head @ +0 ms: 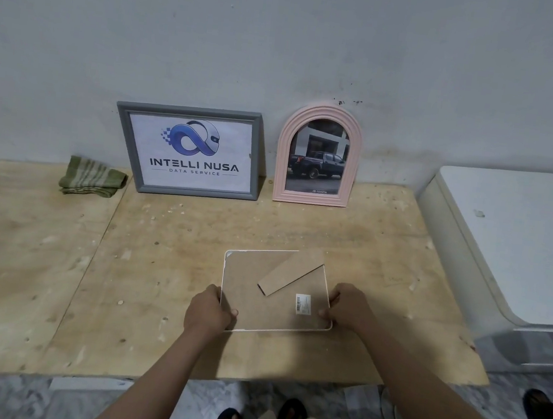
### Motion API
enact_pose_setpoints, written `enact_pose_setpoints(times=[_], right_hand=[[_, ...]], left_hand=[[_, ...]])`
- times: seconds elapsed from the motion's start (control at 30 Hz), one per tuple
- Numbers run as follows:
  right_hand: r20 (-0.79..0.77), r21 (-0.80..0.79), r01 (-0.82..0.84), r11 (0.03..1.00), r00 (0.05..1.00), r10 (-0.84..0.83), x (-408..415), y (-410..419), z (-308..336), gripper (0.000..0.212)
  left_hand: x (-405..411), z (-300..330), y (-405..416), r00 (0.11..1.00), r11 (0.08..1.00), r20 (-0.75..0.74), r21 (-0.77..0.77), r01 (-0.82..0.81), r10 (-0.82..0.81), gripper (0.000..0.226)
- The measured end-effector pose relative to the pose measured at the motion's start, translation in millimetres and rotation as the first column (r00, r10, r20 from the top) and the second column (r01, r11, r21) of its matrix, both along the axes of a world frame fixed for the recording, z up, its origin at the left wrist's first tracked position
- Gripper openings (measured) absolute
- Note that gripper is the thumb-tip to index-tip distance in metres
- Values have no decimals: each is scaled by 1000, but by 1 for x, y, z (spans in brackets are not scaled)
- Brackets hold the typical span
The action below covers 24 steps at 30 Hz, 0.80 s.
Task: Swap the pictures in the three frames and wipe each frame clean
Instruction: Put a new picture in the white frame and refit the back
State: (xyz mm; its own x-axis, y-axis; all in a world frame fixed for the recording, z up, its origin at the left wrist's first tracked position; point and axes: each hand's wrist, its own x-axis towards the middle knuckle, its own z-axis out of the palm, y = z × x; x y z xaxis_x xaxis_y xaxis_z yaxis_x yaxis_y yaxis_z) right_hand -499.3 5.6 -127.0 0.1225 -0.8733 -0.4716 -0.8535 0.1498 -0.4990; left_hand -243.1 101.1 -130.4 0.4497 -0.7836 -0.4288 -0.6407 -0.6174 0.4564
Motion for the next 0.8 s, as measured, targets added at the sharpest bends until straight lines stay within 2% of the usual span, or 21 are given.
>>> enact_pose_setpoints(times=[0.17,0.27,0.33,0.43,0.57,0.63,0.7,0.8], right_hand=[[-4,-39,-11,999,1000,11,2,4,-5,35],[-47,26,-17,1000,999,18,4,2,0,31],[-55,79,-3,997,998,7,11,4,2,46],[-92,53,22,998,996,-17,22,12,2,82],[-133,-23,17,1000,991,-20,28,18,0,88],[-182,-98,-26,995,983,7,31,18,3,88],[-265,-203,-171,964,958,114,35,16,2,93],[-279,-226,-321,920,926,254,39,10,0,110]], left_hand=[[0,1,3,998,999,-57,-12,-33,32,43],[-2,4,2,995,1000,-95,23,-5,8,67],[-5,6,-1,997,999,-81,54,-7,11,78],[-7,6,-5,999,996,-40,91,-15,19,84],[-13,9,-6,1000,992,18,122,-2,0,85],[-19,14,-9,983,990,163,129,60,-81,89],[-24,15,-14,930,972,291,136,194,-226,99],[-22,15,-25,851,897,283,153,414,-441,102]])
